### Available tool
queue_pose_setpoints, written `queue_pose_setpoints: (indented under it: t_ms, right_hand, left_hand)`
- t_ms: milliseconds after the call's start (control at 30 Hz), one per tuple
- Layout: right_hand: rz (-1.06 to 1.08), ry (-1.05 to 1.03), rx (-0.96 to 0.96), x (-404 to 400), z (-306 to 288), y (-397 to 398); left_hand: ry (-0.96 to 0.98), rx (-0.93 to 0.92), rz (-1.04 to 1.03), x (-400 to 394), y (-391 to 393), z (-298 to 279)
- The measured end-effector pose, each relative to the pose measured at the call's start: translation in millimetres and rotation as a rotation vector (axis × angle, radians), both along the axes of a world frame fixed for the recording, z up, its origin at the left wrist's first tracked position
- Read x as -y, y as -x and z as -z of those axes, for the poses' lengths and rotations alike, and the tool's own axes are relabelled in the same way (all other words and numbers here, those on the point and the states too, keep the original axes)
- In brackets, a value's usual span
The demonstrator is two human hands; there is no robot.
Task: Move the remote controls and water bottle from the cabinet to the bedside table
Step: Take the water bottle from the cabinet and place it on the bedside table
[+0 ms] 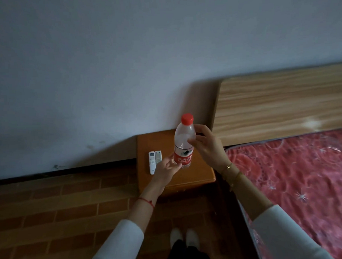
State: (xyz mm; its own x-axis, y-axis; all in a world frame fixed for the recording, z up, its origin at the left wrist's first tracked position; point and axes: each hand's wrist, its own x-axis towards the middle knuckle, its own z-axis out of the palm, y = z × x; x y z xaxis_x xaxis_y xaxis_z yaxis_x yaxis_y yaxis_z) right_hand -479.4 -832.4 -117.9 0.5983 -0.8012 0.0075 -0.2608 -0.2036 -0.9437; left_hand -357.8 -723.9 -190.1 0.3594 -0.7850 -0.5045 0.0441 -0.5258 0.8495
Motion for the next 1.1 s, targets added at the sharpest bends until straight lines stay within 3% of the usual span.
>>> queue_pose_setpoints:
  t_ms: [333,600,767,1100]
  right_hand:
    - [0.023,0.011,-0.100,72.7,169.1,-85.3]
    - [-0.033,-0.019,-0.129,101.2,291.1,-108.0]
    - [-0.086,-0.023,-0.113,104.8,327.8,-105.1]
    - [-0.146,-0.042,-0.130,100.4,342.7,-92.9]
  left_hand:
    - [-0.076,0.165,0.004,79.5,-69.8,159.7]
    - [-0.132,0.204,-0.003,102.0,-89.4,277.1]
    - [-0.118,0.221,0.011,103.3,-91.8,311.4]
    - [-0.126,0.189,0.028,99.8,-80.9,319.8]
